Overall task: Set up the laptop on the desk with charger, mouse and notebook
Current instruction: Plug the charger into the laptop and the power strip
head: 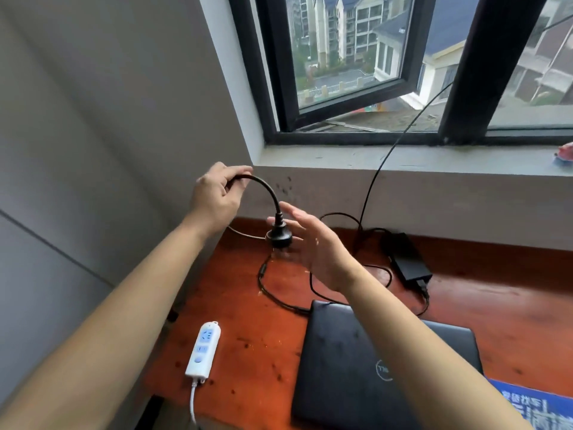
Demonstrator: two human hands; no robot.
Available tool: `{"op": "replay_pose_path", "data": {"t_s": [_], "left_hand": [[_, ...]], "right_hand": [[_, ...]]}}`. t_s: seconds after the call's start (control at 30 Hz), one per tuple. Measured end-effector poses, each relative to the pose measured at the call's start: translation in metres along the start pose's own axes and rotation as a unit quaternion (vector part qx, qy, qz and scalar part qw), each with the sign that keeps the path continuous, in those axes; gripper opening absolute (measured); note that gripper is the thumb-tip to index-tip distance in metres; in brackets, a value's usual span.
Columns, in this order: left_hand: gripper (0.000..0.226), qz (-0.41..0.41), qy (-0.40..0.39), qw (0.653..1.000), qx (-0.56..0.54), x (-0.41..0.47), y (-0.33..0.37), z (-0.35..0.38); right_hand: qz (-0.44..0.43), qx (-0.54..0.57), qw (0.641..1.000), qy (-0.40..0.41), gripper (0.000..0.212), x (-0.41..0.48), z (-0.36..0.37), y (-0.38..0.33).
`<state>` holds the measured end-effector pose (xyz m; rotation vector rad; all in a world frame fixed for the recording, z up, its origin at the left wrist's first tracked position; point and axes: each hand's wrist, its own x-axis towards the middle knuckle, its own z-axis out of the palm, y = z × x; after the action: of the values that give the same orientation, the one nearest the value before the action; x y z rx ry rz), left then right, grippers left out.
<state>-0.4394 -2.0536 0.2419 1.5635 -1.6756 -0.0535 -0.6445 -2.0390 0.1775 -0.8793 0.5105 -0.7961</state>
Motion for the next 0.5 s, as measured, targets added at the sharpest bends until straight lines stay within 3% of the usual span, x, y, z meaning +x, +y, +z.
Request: {"op": "replay_pose_path", "data": {"t_s": [0.07, 0.13, 0.3, 0.4, 0.5], "left_hand": [[0.020, -0.013, -0.030, 0.998, 0.046, -0.011, -0.009, 0.002], [0.022, -0.034, -0.096, 0.989, 0.111, -0.026, -0.025, 0.004], [0.018, -0.157, -0.211, 0.947, 0.186, -0.072, -0.081, 0.004], [0.035, -0.212, -0.252, 0.918, 0.220, -0.092, -0.110, 0.013], [0.032, -0.196, -0.287, 0.913, 0.212, -0.105, -0.134, 0.018]], "right_hand": [[0.021, -0.035, 0.999, -0.029, 0.032, -0.006, 0.002, 0.004], [0.063, -0.038, 0.997, -0.038, 0.024, -0.013, 0.000, 0.010], [0.252, -0.002, 0.967, -0.048, 0.027, -0.026, -0.007, 0.020], [0.302, 0.016, 0.953, -0.008, 0.031, -0.029, 0.002, 0.041], [0.313, 0.061, 0.945, 0.073, 0.035, -0.021, 0.017, 0.058]]}}
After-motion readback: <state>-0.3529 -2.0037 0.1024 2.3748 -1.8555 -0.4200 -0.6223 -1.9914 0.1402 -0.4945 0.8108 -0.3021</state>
